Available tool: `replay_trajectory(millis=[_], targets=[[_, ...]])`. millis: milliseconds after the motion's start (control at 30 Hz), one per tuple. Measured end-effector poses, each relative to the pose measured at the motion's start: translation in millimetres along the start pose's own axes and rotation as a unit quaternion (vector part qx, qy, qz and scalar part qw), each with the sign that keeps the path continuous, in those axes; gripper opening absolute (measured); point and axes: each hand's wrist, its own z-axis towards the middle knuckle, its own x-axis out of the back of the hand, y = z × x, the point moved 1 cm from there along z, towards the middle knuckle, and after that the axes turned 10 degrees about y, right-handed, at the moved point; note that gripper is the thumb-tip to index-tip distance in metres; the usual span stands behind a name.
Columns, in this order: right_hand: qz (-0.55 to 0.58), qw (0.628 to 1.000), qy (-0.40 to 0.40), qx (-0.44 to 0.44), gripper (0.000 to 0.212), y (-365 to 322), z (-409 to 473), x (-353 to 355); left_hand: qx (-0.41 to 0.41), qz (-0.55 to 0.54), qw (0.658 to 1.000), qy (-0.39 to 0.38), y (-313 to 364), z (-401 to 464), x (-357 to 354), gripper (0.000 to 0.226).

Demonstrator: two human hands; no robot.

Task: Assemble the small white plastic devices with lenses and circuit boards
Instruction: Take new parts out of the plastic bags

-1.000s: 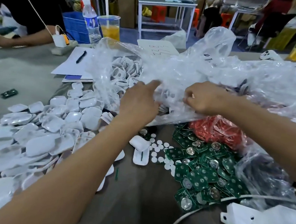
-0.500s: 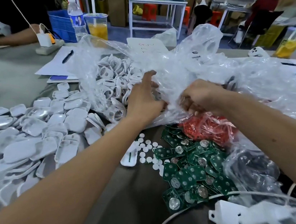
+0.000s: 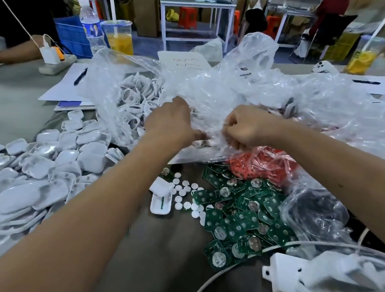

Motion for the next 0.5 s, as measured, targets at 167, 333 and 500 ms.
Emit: replay_trajectory(millis=[167,333,500], targets=[[0.031,0.998,-0.024,0.045,0.015,2.3,-4.5,12.3,-0.012,0.053,0.996,-0.066,-4.0,-3.6,41.5,0.098],[0.031,0.998,0.049,-0.004,0.036,28.7,1.7,68.0,-0.035,0.063,0.991,-0.116,6.9,0.6,83.5,0.086],[-0.188,0.971,-0.097,-0.112,0.021,69.3,-3.3,89.9,-0.067,-0.093,0.993,-0.032,31.9,0.8,103.7,0.045]])
